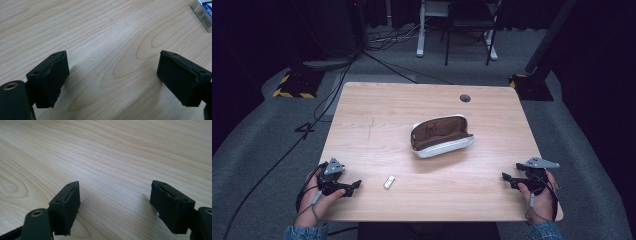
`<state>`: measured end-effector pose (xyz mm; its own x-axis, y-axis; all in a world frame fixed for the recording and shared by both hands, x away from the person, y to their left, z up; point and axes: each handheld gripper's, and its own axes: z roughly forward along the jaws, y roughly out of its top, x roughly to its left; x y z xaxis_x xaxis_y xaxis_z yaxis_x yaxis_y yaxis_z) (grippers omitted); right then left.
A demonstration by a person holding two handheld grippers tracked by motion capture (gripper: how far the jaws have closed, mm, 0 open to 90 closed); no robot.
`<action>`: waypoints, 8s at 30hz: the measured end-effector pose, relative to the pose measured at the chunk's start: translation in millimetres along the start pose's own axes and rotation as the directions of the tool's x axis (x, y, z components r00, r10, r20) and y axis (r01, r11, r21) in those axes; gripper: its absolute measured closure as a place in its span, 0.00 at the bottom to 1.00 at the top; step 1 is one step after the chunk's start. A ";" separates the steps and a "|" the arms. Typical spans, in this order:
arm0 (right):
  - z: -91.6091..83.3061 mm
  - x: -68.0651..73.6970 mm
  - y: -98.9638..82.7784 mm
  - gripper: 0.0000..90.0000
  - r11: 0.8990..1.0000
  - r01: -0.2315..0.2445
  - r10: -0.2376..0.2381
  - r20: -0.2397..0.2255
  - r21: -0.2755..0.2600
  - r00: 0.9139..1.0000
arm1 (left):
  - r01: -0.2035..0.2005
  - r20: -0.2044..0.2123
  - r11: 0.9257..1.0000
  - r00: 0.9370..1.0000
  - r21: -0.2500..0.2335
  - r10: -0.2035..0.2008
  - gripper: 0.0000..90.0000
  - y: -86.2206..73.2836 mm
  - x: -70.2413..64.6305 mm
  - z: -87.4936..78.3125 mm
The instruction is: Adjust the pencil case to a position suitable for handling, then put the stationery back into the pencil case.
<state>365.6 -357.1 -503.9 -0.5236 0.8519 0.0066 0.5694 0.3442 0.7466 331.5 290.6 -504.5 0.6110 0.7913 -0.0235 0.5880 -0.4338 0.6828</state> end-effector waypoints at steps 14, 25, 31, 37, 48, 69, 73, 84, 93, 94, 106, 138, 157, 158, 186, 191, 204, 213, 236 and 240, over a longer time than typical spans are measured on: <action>0.0 0.1 0.0 0.28 1.000 0.001 -0.001 0.001 0.000 1.000 | 0.033 0.024 0.999 0.999 -0.011 -0.033 0.26 8.8 -10.3 -19.4; 0.0 0.0 0.0 0.28 1.000 0.001 -0.001 0.001 0.000 1.000 | 0.013 0.039 1.000 0.999 -0.012 -0.012 0.26 15.6 -16.2 -24.3; 0.0 0.1 0.0 0.28 1.000 0.001 -0.001 0.001 0.000 1.000 | -0.015 0.062 0.999 0.998 -0.028 0.016 0.26 21.3 -23.1 -22.2; 0.0 0.1 0.0 0.28 1.000 0.001 -0.001 0.001 0.000 1.000 | -0.054 0.094 0.998 0.994 -0.040 0.057 0.26 33.5 -39.0 -20.4; 0.2 0.3 -0.1 0.28 1.000 0.002 -0.002 0.003 -0.001 1.000 | -0.095 0.175 0.993 0.979 -0.070 0.106 0.27 48.0 -66.1 -9.8; 0.2 0.3 -0.1 0.28 1.000 0.002 -0.002 0.003 -0.001 1.000 | -0.107 0.169 0.994 0.980 -0.021 0.109 0.38 48.5 -92.5 36.0; 0.1 0.2 0.0 0.28 1.000 0.003 -0.003 0.002 0.000 1.000 | -0.113 0.157 0.993 0.981 -0.026 0.116 0.48 46.5 -91.4 39.8; 0.2 0.3 -0.1 0.28 1.000 0.002 -0.002 0.003 -0.001 1.000 | -0.142 0.106 0.989 0.984 -0.048 0.146 0.74 44.3 -90.0 39.0; 0.0 0.3 0.0 0.28 1.000 0.003 -0.003 0.003 0.001 1.000 | -0.149 0.105 0.988 0.983 -0.045 0.153 0.80 44.1 -90.0 38.1; 0.0 0.3 0.0 0.28 1.000 0.003 -0.003 0.002 0.001 1.000 | -0.154 0.107 0.987 0.982 -0.043 0.158 0.80 44.6 -89.7 37.9; 0.0 0.2 0.0 0.28 1.000 0.004 -0.004 0.003 0.001 1.000 | -0.135 0.126 0.989 0.982 -0.064 0.142 0.81 54.4 -88.7 25.8; 0.1 0.2 0.0 0.28 1.000 0.003 -0.003 0.002 0.000 1.000 | -0.128 0.107 0.981 0.984 -0.144 0.144 0.81 132.8 -93.1 1.5; -0.1 0.4 -0.1 0.29 1.000 0.008 -0.008 -0.001 -0.001 1.000 | -0.151 0.108 0.972 0.979 -0.182 0.172 0.81 185.4 -102.7 19.7; -0.1 0.4 -0.1 0.29 1.000 0.008 -0.008 -0.001 -0.001 1.000 | -0.160 0.101 0.970 0.978 -0.185 0.181 0.81 189.0 -102.5 21.4; -0.2 0.5 -0.1 0.29 1.000 0.010 -0.010 -0.002 -0.001 1.000 | -0.141 0.140 0.970 0.975 -0.197 0.170 0.81 252.1 -108.3 85.7; -0.2 0.6 -0.2 0.30 1.000 0.011 -0.011 -0.002 -0.003 1.000 | -0.113 0.160 0.975 0.977 -0.189 0.144 0.81 256.2 -111.7 100.6; -0.3 0.8 -0.2 0.30 1.000 0.011 -0.011 -0.002 -0.003 1.000 | -0.131 0.166 0.980 0.974 -0.150 0.156 0.81 260.8 -119.8 123.5; -0.3 0.9 -0.2 0.31 1.000 0.012 -0.012 -0.005 -0.004 1.000 | -0.153 0.153 0.983 0.974 -0.104 0.167 0.81 260.4 -119.3 136.1; -0.4 0.8 -0.2 0.31 1.000 0.012 -0.012 -0.007 -0.004 1.000 | -0.183 0.151 0.983 0.972 0.013 0.179 0.80 257.3 -123.2 152.5; -0.4 0.8 -0.2 0.31 1.000 0.012 -0.013 -0.007 -0.004 1.000 | -0.174 0.158 0.985 0.972 -0.017 0.174 0.58 257.1 -124.0 152.7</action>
<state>364.8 -356.6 -503.8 -0.5350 0.8448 0.0018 0.5600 0.3530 0.7495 487.8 15.2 -437.6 0.7798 0.6257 -0.0192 0.4639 -0.5570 0.6889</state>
